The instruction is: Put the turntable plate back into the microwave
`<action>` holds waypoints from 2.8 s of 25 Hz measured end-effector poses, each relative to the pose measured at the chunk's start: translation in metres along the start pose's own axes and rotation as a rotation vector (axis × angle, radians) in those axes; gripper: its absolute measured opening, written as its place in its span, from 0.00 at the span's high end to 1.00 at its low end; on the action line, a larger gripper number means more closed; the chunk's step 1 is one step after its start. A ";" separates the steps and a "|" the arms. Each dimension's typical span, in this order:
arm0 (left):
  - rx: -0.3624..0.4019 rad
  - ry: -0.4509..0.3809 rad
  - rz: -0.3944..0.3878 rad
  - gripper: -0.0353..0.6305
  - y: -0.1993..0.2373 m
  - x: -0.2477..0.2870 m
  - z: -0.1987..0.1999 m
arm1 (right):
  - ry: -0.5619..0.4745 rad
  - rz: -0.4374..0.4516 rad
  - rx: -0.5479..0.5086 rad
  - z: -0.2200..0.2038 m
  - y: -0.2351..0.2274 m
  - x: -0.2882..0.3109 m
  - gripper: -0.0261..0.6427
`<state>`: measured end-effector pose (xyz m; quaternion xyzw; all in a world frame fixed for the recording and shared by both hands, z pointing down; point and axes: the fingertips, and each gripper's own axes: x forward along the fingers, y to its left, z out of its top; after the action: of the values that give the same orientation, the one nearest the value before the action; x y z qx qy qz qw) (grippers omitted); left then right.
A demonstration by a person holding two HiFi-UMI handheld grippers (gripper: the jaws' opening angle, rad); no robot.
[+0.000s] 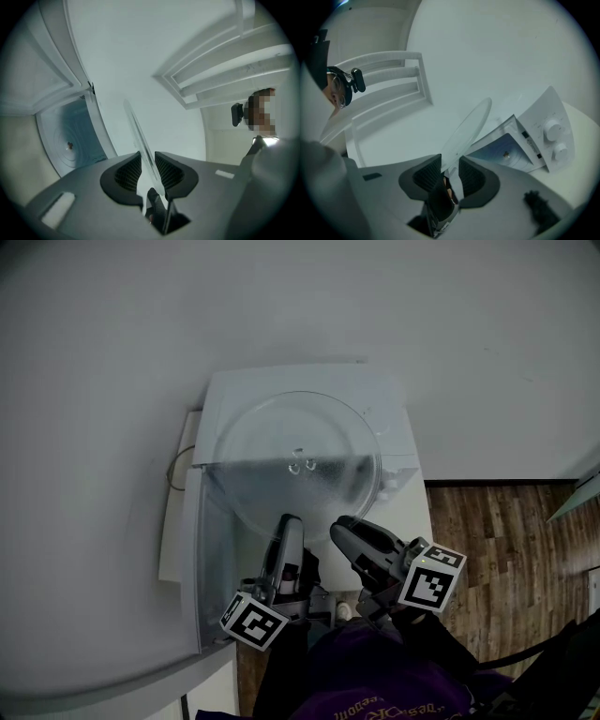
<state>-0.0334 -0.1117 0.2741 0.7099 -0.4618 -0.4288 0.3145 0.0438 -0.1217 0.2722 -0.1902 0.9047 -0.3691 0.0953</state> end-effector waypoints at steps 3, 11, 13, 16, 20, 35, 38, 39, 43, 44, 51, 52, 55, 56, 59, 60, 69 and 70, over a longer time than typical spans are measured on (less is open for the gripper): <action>0.008 -0.025 0.004 0.80 -0.005 -0.012 -0.001 | 0.015 0.018 -0.001 -0.008 0.007 -0.005 0.78; 0.005 -0.076 0.025 0.80 -0.014 -0.040 -0.009 | 0.054 0.053 0.014 -0.027 0.018 -0.019 0.78; 0.005 -0.089 0.030 0.80 -0.016 -0.048 -0.010 | 0.067 0.065 0.016 -0.031 0.022 -0.022 0.78; 0.004 -0.108 0.025 0.80 -0.014 -0.063 -0.013 | 0.083 0.075 -0.005 -0.042 0.028 -0.026 0.78; -0.006 -0.139 0.029 0.80 -0.013 -0.080 -0.013 | 0.103 0.086 -0.016 -0.056 0.034 -0.028 0.78; 0.033 -0.199 0.088 0.80 -0.007 -0.099 -0.013 | 0.194 0.131 0.008 -0.069 0.036 -0.027 0.78; 0.042 -0.207 0.082 0.80 -0.005 -0.105 -0.016 | 0.211 0.134 0.016 -0.076 0.034 -0.029 0.78; 0.048 -0.208 0.080 0.80 -0.005 -0.107 -0.016 | 0.216 0.135 0.018 -0.078 0.034 -0.029 0.78; 0.065 -0.207 0.101 0.80 -0.001 -0.115 -0.017 | 0.234 0.135 0.028 -0.088 0.033 -0.029 0.78; 0.062 -0.209 0.107 0.80 0.001 -0.117 -0.017 | 0.239 0.134 0.031 -0.090 0.032 -0.028 0.78; 0.028 -0.214 0.138 0.79 0.015 -0.125 -0.025 | 0.266 0.116 0.034 -0.101 0.023 -0.029 0.78; 0.023 -0.214 0.141 0.79 0.017 -0.126 -0.026 | 0.268 0.113 0.036 -0.103 0.022 -0.029 0.78; -0.002 -0.222 0.142 0.79 0.024 -0.127 -0.029 | 0.276 0.100 0.035 -0.106 0.017 -0.028 0.78; -0.010 -0.223 0.144 0.79 0.026 -0.127 -0.030 | 0.279 0.096 0.035 -0.107 0.015 -0.028 0.78; -0.025 -0.226 0.153 0.79 0.031 -0.130 -0.031 | 0.289 0.089 0.037 -0.111 0.012 -0.027 0.78; -0.029 -0.226 0.157 0.79 0.033 -0.130 -0.031 | 0.291 0.087 0.039 -0.112 0.011 -0.026 0.78; -0.072 -0.206 0.190 0.80 0.055 -0.130 -0.035 | 0.317 0.054 0.065 -0.122 -0.005 -0.019 0.77; -0.077 -0.203 0.194 0.80 0.058 -0.129 -0.036 | 0.319 0.048 0.067 -0.123 -0.008 -0.018 0.77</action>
<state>-0.0503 -0.0119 0.3793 0.6024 -0.5407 -0.4834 0.3332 0.0238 -0.0418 0.3656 -0.1043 0.8999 -0.4221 -0.0348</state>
